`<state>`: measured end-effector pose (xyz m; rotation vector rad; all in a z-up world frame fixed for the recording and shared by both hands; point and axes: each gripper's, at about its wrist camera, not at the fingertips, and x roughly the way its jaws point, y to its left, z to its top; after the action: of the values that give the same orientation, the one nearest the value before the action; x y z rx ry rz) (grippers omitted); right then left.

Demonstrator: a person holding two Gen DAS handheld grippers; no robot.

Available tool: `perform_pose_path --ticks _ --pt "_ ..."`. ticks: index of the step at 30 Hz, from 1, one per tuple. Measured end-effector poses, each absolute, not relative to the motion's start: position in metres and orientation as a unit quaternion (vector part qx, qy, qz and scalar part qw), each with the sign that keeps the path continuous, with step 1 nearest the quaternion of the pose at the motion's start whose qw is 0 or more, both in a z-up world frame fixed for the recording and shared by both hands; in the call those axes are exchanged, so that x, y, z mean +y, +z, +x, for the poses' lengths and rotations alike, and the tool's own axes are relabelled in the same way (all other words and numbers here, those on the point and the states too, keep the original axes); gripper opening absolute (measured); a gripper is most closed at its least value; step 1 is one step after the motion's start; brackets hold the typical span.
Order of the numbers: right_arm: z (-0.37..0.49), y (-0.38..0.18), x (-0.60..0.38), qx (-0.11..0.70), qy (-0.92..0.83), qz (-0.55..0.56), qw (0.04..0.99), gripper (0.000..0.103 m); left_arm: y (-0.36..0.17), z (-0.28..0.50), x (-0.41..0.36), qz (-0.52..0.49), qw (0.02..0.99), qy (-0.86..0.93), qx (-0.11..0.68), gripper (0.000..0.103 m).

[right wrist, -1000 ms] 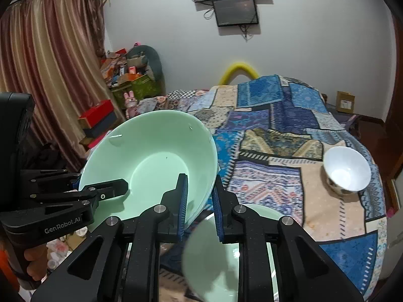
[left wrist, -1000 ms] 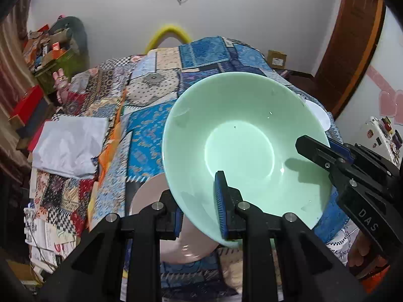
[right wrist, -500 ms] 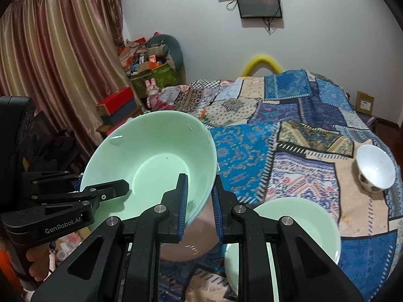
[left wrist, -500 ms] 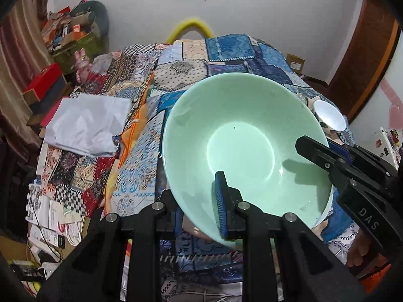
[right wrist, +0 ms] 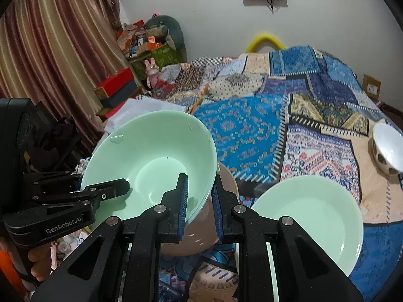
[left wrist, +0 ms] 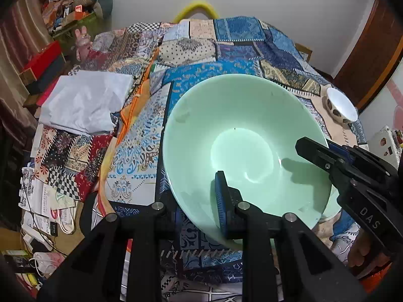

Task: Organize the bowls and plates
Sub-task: 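Lower the mint green bowl into the pale pink bowl with both grippers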

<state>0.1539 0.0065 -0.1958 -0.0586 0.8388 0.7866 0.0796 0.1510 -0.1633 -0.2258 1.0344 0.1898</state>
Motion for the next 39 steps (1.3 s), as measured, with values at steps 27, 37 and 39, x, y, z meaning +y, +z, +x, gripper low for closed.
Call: perform_pose_path --ticks 27,37,39 --pt "0.168 -0.244 0.008 0.464 0.357 -0.026 0.81 0.017 -0.231 0.107 0.151 -0.116 0.818 0.082 0.557 0.022" --pt "0.171 -0.243 0.009 0.473 0.36 -0.03 0.804 0.017 -0.232 0.107 0.153 -0.109 0.821 0.08 0.554 0.022" --pt "0.171 -0.242 0.008 0.474 0.36 -0.03 0.803 0.017 -0.231 0.107 0.155 -0.115 0.82 0.079 0.555 0.022"
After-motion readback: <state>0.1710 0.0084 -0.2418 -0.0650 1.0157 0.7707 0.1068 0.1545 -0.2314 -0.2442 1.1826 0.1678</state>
